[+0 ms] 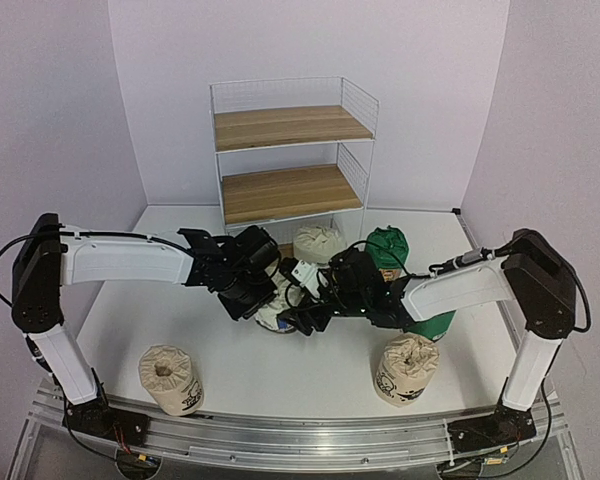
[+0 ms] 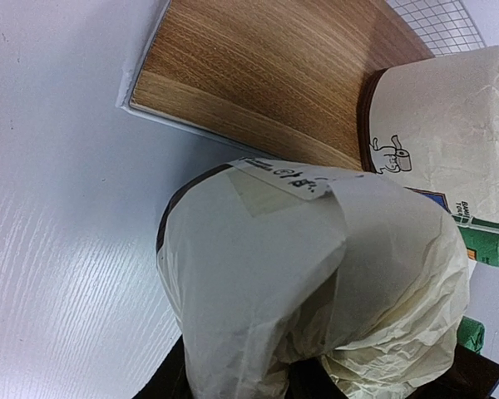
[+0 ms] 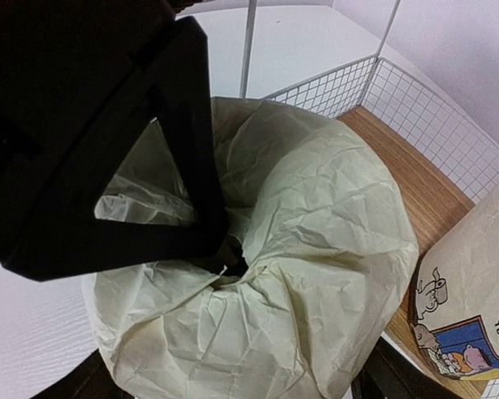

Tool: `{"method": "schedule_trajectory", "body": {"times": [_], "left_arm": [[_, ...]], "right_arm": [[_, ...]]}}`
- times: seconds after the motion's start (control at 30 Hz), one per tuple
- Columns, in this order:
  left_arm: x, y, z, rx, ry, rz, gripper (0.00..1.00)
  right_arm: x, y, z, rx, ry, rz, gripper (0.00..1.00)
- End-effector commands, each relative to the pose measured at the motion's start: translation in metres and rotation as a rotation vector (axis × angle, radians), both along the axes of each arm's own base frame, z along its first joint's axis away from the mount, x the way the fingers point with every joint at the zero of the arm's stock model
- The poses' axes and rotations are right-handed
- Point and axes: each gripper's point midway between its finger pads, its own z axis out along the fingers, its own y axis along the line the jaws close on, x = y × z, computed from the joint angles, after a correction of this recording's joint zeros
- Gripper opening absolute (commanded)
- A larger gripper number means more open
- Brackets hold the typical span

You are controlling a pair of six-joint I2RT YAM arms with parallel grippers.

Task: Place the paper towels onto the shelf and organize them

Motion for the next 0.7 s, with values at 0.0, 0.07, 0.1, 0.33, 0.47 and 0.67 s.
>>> {"method": "schedule_trajectory", "body": {"times": [0.0,0.07,0.1,0.33,0.47,0.67], "left_arm": [[-0.005,-0.026,0.042,-0.157,-0.048,-0.061,0.33],[-0.006,-0.025,0.044,-0.159,-0.052,-0.060,0.39],[-0.006,-0.024,0.045,-0.161,-0.056,-0.060,0.43],[-0.008,-0.018,0.054,-0.167,-0.077,-0.064,0.70],[-0.010,-0.009,0.061,-0.156,-0.096,-0.059,0.85],[-0.016,0.020,0.080,-0.108,-0.147,-0.053,0.99]], "right_arm": [[0.017,0.010,0.032,0.122,-0.079,-0.055,0.75],[0.014,0.011,0.034,0.134,-0.070,-0.038,0.68],[0.012,0.012,0.035,0.140,-0.065,-0.031,0.63],[0.020,0.006,0.040,0.177,-0.034,-0.117,0.28],[0.028,0.002,0.042,0.184,-0.038,-0.173,0.24],[0.042,0.000,0.050,0.226,-0.064,-0.257,0.10]]}}
